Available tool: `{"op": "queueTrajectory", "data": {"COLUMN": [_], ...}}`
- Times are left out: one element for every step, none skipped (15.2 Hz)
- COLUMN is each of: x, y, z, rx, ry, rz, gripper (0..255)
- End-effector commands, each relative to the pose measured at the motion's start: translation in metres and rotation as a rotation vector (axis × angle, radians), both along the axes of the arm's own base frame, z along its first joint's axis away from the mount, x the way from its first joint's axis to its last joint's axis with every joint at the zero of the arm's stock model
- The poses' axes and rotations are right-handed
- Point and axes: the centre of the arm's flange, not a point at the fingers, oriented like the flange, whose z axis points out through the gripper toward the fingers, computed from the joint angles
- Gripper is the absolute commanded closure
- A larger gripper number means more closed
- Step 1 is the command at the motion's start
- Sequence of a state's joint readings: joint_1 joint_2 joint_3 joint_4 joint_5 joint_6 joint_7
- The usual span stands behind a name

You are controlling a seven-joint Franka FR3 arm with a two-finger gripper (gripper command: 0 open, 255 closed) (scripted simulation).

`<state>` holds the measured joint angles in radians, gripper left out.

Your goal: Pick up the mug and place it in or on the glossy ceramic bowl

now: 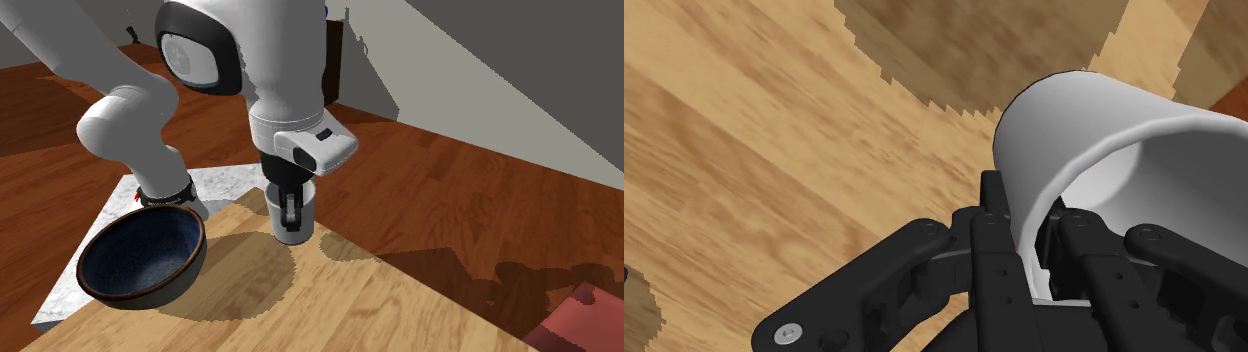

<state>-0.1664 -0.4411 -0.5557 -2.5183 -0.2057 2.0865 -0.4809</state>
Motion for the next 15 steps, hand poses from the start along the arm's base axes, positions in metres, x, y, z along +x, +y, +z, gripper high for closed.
{"op": "queueTrajectory", "data": {"x": [0.000, 0.000, 0.000, 0.000, 0.000, 0.000, 0.000, 0.000, 0.000, 0.000, 0.000, 0.000, 0.000, 0.000, 0.000], "y": [-0.001, -0.001, -0.001, -0.001, -0.001, -0.001, -0.001, -0.001, -0.001, -0.001, -0.001, -0.001, -0.001, -0.001, -0.001], "z": [0.010, 0.016, 0.021, 0.026, 0.031, 0.037, 0.042, 0.047, 0.053, 0.058, 0.063, 0.068, 0.074, 0.079, 0.084], "rx": [0.000, 0.000, 0.000, 0.000, 0.000, 0.000, 0.000, 0.000, 0.000, 0.000, 0.000, 0.000, 0.000, 0.000, 0.000], "ry": [0.000, 0.000, 0.000, 0.000, 0.000, 0.000, 0.000, 0.000, 0.000, 0.000, 0.000, 0.000, 0.000, 0.000, 0.000], "rz": [0.000, 0.000, 0.000, 0.000, 0.000, 0.000, 0.000, 0.000, 0.000, 0.000, 0.000, 0.000, 0.000, 0.000, 0.000], "gripper": [255, 255, 255, 255, 255, 255, 255, 255, 255, 255, 255, 255, 255, 255, 255]}}
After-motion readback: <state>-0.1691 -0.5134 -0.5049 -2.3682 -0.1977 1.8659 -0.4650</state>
